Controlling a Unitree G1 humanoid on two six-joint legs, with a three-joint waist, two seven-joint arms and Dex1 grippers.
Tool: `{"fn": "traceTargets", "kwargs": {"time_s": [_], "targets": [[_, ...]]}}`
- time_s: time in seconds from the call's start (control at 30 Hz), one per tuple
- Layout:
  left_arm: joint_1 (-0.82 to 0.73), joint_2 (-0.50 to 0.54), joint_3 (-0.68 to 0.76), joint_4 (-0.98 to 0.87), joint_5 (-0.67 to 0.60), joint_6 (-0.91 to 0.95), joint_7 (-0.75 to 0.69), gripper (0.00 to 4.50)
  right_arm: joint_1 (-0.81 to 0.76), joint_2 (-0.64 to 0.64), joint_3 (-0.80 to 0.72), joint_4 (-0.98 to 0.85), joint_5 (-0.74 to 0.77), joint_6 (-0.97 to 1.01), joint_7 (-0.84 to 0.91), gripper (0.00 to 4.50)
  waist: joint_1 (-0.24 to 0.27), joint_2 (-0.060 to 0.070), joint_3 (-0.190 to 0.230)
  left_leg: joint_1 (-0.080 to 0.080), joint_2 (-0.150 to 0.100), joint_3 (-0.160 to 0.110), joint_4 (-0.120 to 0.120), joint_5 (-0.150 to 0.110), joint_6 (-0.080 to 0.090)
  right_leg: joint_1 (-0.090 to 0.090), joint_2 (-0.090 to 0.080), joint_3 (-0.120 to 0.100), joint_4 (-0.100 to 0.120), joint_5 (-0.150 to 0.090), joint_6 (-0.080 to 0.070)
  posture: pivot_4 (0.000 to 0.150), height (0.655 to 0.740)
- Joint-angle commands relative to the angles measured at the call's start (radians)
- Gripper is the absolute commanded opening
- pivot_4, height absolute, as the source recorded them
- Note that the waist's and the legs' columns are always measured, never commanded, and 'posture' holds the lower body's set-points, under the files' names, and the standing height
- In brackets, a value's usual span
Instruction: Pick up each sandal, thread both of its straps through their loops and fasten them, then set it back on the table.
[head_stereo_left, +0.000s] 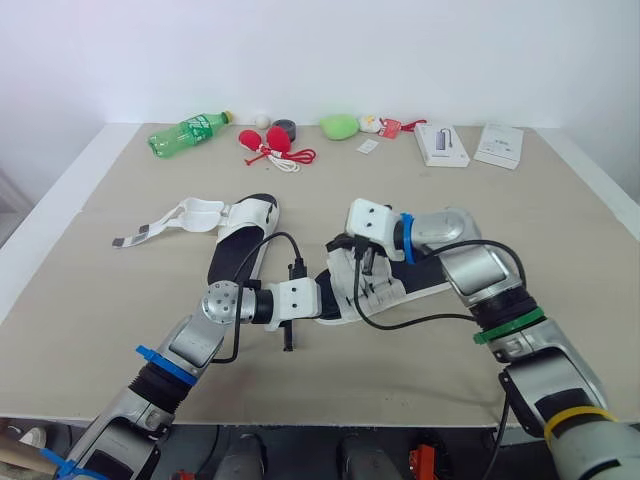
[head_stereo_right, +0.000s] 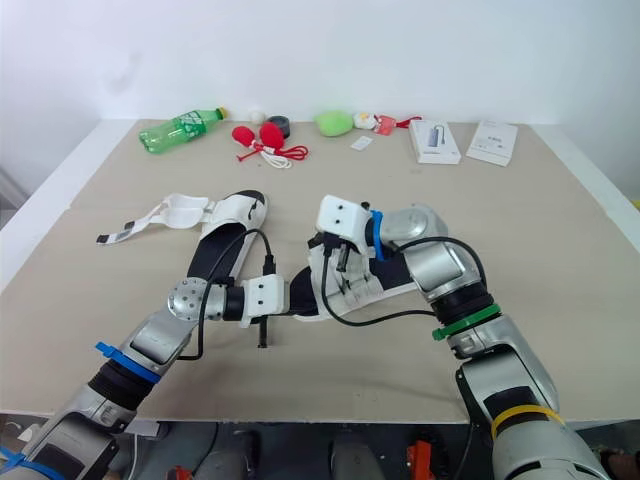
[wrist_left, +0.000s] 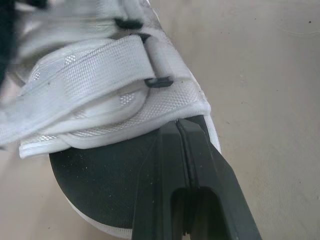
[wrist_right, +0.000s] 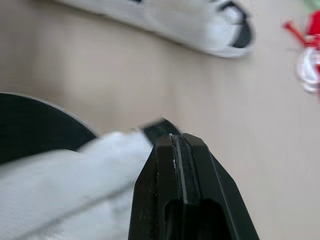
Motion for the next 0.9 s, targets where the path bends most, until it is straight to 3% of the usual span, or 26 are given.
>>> {"fn": "traceTargets", "kwargs": {"time_s": [0.03,0.33,0.4,0.5,0.73,0.8,0.9], "targets": [[0.038,0.013,-0.052,0.05,0.045,0.023,-0.027,0.0,-0.037,-0.053,-0.106,0.02,0.008,-0.055,-0.053,0.03,0.002,0.0,0.0,-0.001,0.0,0.0,0.0,0.0,0.0,0.0,0.0,0.0,0.0,0.0,0.001,0.15,0.74],[0.02,0.018,-0.036,0.065,0.036,0.0,-0.045,0.0,0.055,-0.129,-0.225,-0.005,0.081,-0.069,-0.029,0.03,0.002,0.001,0.0,-0.001,-0.001,0.0,-0.003,-0.001,0.0,0.0,-0.001,0.0,0.0,-0.001,0.004,0.15,0.74],[0.024,0.018,-0.017,0.048,-0.014,-0.004,-0.078,0.0,0.095,-0.139,-0.266,0.005,0.15,-0.074,0.027,0.03,0.0,0.001,0.001,-0.001,-0.001,0.0,-0.003,-0.001,0.0,-0.001,-0.001,0.0,0.0,-0.002,0.004,0.15,0.74],[0.038,0.029,0.02,0.012,-0.095,-0.01,-0.136,0.0,0.147,-0.164,-0.304,0.009,0.241,-0.069,0.138,0.85,-0.002,0.004,0.003,-0.001,-0.001,0.0,-0.003,-0.001,0.0,-0.001,0.0,0.0,0.0,-0.002,0.004,0.15,0.74],[0.051,0.079,0.162,-0.056,-0.284,0.019,-0.219,0.0,0.191,-0.231,-0.314,0.168,0.288,-0.245,0.345,4.23,-0.006,0.008,0.01,-0.003,0.0,0.0,-0.003,-0.006,0.008,-0.003,0.001,0.0,0.001,-0.004,-0.003,0.15,0.74],[0.044,0.09,0.186,-0.061,-0.301,0.009,-0.227,0.0,0.168,-0.224,-0.31,0.244,0.281,-0.303,0.368,4.47,-0.006,0.008,0.01,-0.003,0.0,0.0,-0.003,-0.006,0.008,-0.004,0.0,0.0,0.001,-0.004,-0.003,0.15,0.74],[0.027,0.103,0.217,-0.057,-0.308,-0.017,-0.241,1.31,0.101,-0.188,-0.302,0.363,0.265,-0.39,0.377,4.5,-0.008,0.007,0.015,-0.004,-0.001,0.001,-0.003,-0.006,0.007,-0.004,-0.001,0.0,0.001,-0.003,-0.004,0.15,0.74]]}}
